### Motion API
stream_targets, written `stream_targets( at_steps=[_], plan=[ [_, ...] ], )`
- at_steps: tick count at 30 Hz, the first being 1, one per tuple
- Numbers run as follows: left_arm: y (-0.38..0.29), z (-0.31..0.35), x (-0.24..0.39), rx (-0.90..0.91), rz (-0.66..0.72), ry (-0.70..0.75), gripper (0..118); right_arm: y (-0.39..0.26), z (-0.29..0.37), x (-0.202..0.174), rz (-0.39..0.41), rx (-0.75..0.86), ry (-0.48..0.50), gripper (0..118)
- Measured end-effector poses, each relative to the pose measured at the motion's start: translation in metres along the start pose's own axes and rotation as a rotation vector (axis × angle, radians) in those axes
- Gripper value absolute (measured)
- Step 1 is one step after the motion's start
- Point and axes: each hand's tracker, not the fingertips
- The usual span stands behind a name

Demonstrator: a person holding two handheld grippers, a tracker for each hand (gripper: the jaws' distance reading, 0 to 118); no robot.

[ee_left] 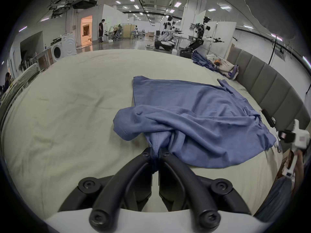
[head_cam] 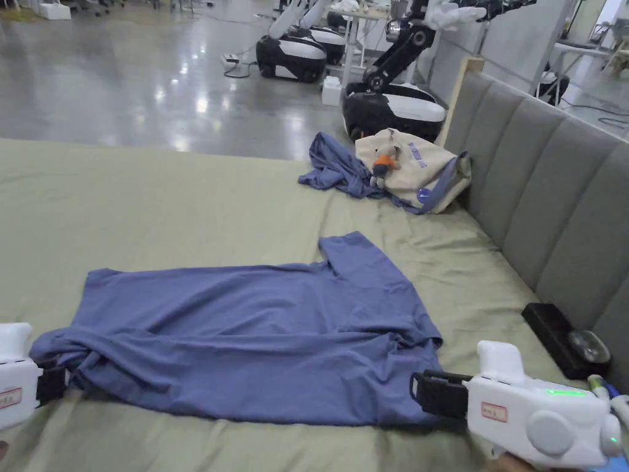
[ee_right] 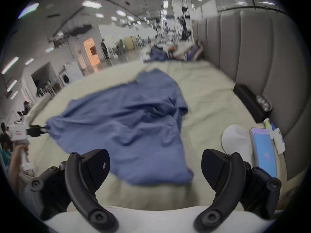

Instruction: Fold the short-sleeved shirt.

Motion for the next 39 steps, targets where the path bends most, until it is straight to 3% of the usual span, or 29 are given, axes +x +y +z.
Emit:
stream_targets(
  at_steps=[1,2,3,4,6,14,17,24,28,29,30,31,32,33,35,36,37,38,39],
  plan=[
    [-0.001,0.007,0.009,0.0,-0.013,0.005,5,-0.002,-0.018,0.004,0.015,-0.016,-0.041,107],
    [-0.003,0.009,0.015,-0.006,-0.021,0.009,5,-0.006,-0.033,0.008,0.021,-0.059,-0.068,82],
    [-0.005,0.011,0.018,-0.014,-0.023,0.001,5,-0.008,-0.043,0.011,-0.015,-0.1,-0.07,45],
    [-0.007,0.013,0.022,-0.018,-0.032,0.001,5,-0.01,-0.038,0.02,-0.027,-0.119,-0.038,17],
    [-0.005,0.013,0.017,-0.021,-0.047,0.0,5,-0.017,-0.032,0.021,-0.038,-0.075,-0.008,10],
    [0.018,0.034,-0.009,-0.037,-0.047,-0.078,5,0.001,0.047,0.017,-0.038,0.023,0.082,9],
    [0.015,0.059,-0.015,-0.041,-0.058,-0.106,5,-0.012,0.093,-0.009,0.018,0.012,0.091,9],
    [-0.046,0.112,-0.029,-0.101,-0.063,-0.157,5,-0.066,0.148,-0.006,0.077,-0.042,0.073,9],
    [-0.095,0.102,-0.025,-0.151,-0.083,-0.114,8,-0.094,0.14,-0.008,0.032,-0.111,0.099,12],
    [-0.105,0.087,-0.033,-0.147,-0.076,-0.107,32,-0.093,0.137,-0.011,0.046,-0.104,0.085,47],
    [-0.111,0.083,-0.035,-0.097,-0.065,-0.067,78,-0.092,0.137,-0.013,0.067,-0.04,-0.004,103],
    [-0.114,0.086,-0.038,-0.032,-0.06,-0.01,114,-0.089,0.137,-0.016,0.096,0.032,-0.097,118],
    [-0.113,0.094,-0.04,0.008,-0.034,0.023,118,-0.088,0.141,-0.017,0.122,0.074,-0.197,105],
    [-0.111,0.115,-0.038,0.117,0.041,0.058,118,-0.082,0.163,-0.031,0.134,0.261,-0.235,105],
    [-0.1,0.164,-0.033,0.299,0.139,0.029,118,-0.078,0.196,-0.05,0.097,0.417,-0.232,116],
    [-0.094,0.192,-0.025,0.368,0.136,-0.013,118,-0.091,0.205,-0.033,0.062,0.502,-0.206,115],
    [-0.094,0.218,-0.006,0.441,0.117,-0.006,118,-0.094,0.221,-0.041,0.05,0.586,-0.177,114],
    [-0.096,0.237,0.006,0.524,0.108,0.043,109,-0.095,0.231,-0.048,0.057,0.624,-0.14,101],
    [-0.097,0.251,0.018,0.603,0.083,0.067,58,-0.097,0.237,-0.054,0.087,0.633,-0.118,56]
  ],
)
